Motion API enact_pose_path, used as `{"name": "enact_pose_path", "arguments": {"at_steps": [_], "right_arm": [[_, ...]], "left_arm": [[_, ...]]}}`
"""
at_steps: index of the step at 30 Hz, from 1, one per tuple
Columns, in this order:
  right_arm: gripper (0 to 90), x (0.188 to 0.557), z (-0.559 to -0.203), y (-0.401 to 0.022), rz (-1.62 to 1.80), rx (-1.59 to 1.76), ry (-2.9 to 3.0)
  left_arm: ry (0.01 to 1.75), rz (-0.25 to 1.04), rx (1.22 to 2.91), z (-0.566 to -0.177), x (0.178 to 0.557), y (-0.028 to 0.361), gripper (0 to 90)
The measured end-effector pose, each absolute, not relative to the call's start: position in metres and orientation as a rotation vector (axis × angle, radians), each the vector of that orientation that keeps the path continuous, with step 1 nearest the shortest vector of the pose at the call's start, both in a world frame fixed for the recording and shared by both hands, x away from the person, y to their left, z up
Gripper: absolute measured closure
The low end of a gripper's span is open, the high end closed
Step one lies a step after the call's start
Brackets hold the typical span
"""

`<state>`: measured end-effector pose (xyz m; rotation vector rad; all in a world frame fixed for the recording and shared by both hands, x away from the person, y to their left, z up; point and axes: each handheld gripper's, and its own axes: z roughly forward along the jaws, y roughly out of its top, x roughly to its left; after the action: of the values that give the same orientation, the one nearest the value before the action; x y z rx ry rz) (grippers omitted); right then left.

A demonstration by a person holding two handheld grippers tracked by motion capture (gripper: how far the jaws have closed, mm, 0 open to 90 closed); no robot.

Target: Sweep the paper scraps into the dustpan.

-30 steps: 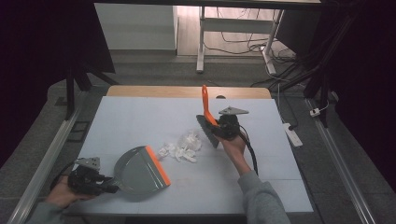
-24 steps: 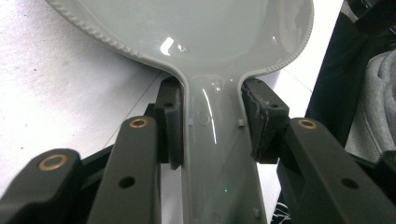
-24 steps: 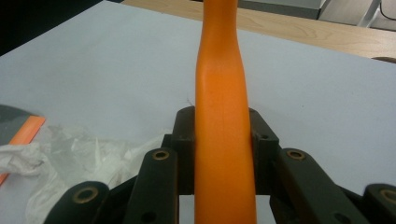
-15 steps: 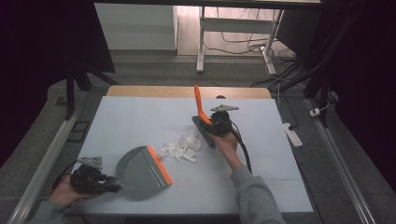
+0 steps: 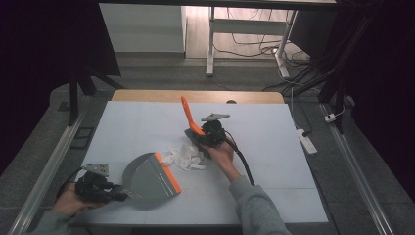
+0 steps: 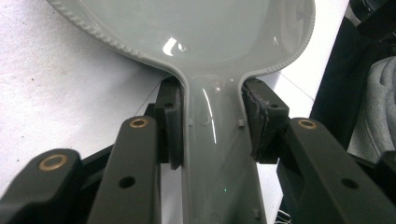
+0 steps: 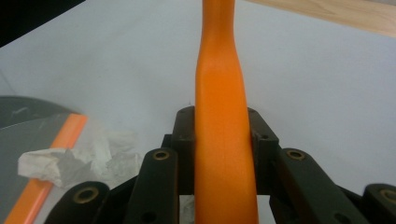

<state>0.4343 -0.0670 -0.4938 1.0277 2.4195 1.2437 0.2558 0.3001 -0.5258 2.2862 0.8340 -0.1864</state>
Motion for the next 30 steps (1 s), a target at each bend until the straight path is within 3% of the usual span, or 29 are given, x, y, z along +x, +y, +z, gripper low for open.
{"name": "enact_pose_path", "arguments": {"at_steps": [14,30], "right_arm": [[70.1,0.399,-0.495,-0.029,1.259,0.872,2.522],[70.1,0.379,-0.491,-0.014,1.416,0.857,2.565]], "left_arm": [[0.833,-0.181,2.289,-0.525,0.256,0.299,61.3],[0.835,-0.183,2.289,-0.525,0.255,0.299,61.3]]}}
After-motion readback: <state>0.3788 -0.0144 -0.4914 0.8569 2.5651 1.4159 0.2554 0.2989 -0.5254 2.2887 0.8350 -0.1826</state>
